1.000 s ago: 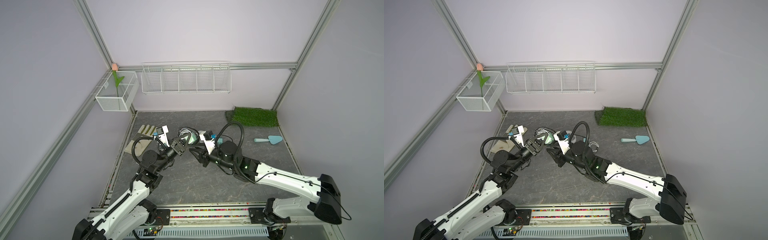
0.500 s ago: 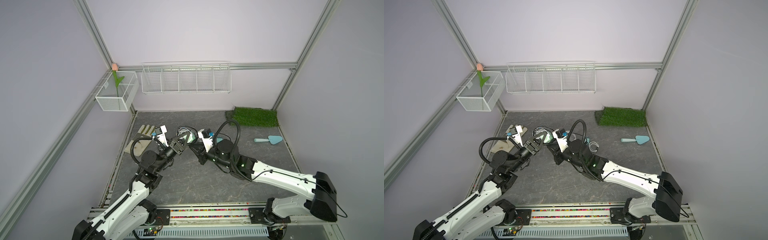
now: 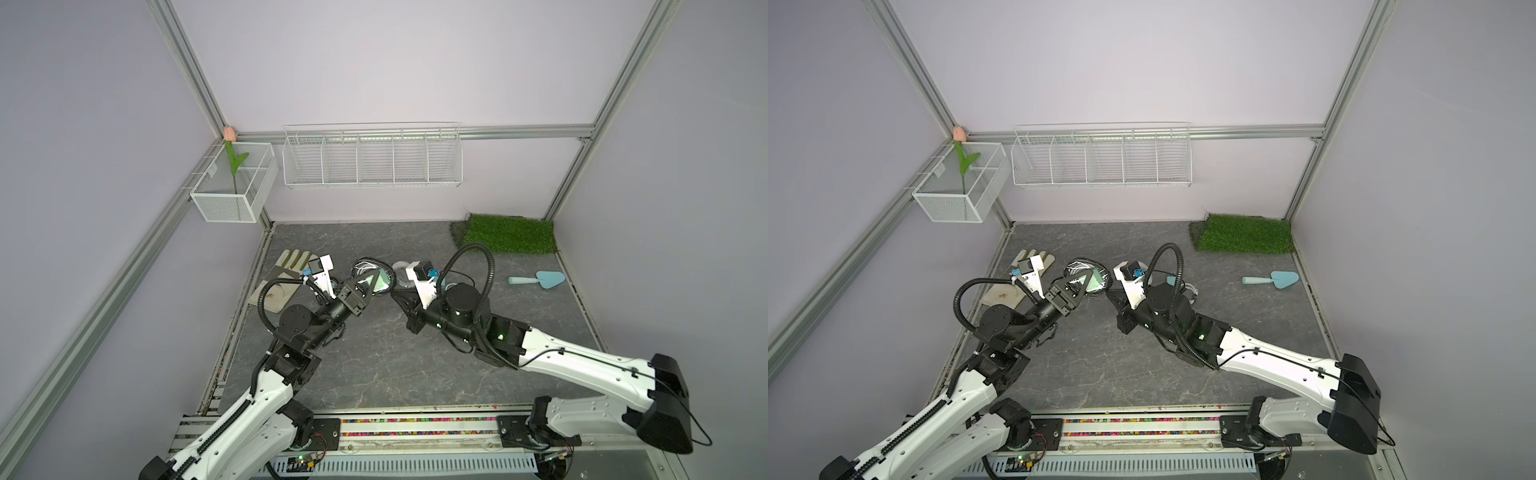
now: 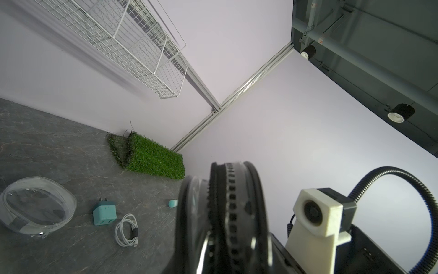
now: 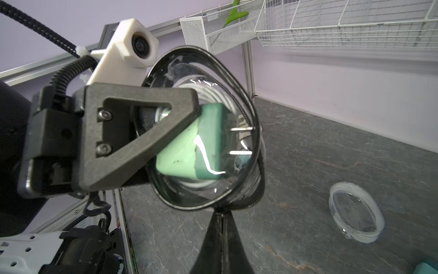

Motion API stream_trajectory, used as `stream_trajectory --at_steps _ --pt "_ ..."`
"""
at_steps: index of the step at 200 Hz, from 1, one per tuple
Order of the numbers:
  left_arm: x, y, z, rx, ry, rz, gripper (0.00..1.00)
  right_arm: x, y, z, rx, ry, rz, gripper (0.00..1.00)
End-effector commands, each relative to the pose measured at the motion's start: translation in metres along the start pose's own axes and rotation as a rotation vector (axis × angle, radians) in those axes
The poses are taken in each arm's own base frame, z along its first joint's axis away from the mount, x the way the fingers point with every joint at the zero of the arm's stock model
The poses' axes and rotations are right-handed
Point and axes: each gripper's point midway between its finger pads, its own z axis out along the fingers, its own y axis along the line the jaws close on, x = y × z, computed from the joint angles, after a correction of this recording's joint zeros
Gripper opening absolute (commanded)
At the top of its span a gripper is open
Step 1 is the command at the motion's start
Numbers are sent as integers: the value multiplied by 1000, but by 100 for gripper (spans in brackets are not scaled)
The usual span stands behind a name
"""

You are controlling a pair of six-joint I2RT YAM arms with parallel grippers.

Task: Pack away charging kits
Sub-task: Zip the zipper on the storage bag.

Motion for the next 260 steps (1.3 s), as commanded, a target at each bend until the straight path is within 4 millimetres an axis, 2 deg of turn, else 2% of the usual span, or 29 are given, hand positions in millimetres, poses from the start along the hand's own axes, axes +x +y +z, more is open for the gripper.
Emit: stream_trajectory --at_steps 1,68,124,151,188,190,196,210,234,260 --pt "-11 -11 -1 -6 -9 30 14 1 -31 -16 133 4 -53 6" --pt "14 -30 15 113 173 52 11 -6 -49 -40 156 6 -124 6" --pt "34 -44 21 209 324 88 9 -3 -64 -48 147 24 -215 6" --pt "42 -45 23 235 374 93 9 -9 -62 -52 123 2 -243 6" --pt "51 -46 24 269 429 93 8 -19 -74 -56 179 -26 -299 6" --pt "52 -46 24 269 430 95 8 -10 -77 -55 183 -9 -302 6" --pt "53 -44 24 262 435 99 8 -6 -82 -56 194 -5 -308 6" --pt "54 -38 25 234 437 108 6 -4 -90 -59 216 -8 -315 6" --pt "52 -27 28 173 426 109 5 -3 -92 -68 219 -38 -330 6" --pt "53 -28 30 184 438 103 5 -4 -92 -74 214 -62 -328 6"
